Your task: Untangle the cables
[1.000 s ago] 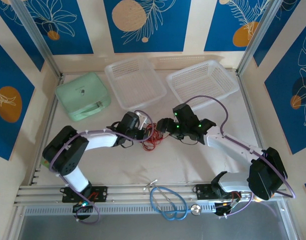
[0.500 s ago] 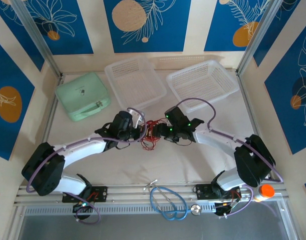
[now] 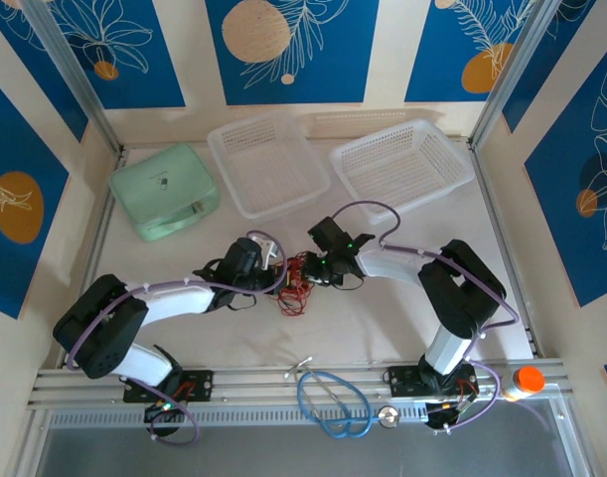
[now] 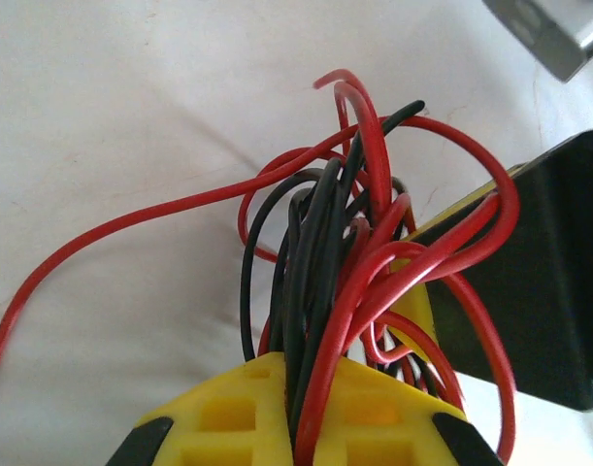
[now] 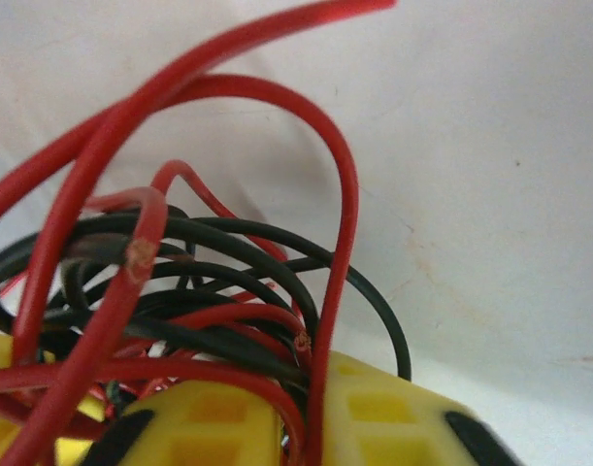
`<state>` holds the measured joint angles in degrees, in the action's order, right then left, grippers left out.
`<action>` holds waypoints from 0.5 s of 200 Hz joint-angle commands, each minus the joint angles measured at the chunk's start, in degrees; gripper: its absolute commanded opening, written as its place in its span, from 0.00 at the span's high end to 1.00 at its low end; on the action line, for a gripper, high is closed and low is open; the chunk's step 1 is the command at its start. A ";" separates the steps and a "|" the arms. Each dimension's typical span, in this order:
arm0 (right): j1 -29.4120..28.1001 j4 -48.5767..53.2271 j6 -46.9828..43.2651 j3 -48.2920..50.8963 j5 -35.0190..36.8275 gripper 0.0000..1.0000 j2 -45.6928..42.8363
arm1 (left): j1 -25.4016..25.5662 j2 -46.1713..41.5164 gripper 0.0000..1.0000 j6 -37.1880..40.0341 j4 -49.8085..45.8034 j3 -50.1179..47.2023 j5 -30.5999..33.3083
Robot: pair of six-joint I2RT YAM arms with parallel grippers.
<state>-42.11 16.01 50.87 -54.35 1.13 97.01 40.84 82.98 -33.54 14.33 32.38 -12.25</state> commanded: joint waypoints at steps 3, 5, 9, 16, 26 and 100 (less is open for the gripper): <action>-0.60 2.39 0.76 -1.99 2.09 1.00 -2.25 | 0.46 -1.95 1.00 -1.67 2.72 -0.65 -1.99; -0.60 2.83 0.62 -1.99 2.53 1.00 -2.59 | 0.47 -2.12 1.00 -1.50 2.31 -0.65 -1.73; -0.61 3.71 0.42 -1.99 3.45 1.00 -3.16 | 0.42 -2.47 1.00 -1.32 1.53 -0.61 -1.17; -0.60 5.40 0.03 -2.07 5.12 1.00 -4.28 | 0.44 -3.04 0.99 -0.86 -0.43 -0.46 0.03; -0.60 8.54 -0.83 -2.47 7.65 1.00 -5.64 | 0.47 -4.05 0.96 -0.02 -3.74 0.07 2.62; -3.33 15.72 -2.23 -2.51 14.03 1.00 -7.83 | 0.51 -7.34 0.47 3.39 -13.54 1.51 10.31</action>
<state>-45.01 29.06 48.58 -57.58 13.34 89.82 41.39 77.01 -30.81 4.03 33.78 -3.75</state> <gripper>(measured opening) 0.056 0.421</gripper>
